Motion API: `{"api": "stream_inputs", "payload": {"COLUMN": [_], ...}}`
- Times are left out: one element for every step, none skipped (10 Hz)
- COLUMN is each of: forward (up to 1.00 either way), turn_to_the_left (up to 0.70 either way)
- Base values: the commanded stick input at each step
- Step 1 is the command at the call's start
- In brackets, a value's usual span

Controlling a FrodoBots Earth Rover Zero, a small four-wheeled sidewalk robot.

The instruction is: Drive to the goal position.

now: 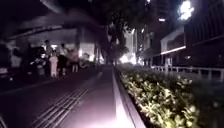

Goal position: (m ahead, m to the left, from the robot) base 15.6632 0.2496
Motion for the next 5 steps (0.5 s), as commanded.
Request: {"api": "stream_inputs", "payload": {"forward": [0.45,0.45,0.45,0.45,0.45], "turn_to_the_left": [0.00,0.00,0.00,0.00,0.00]}}
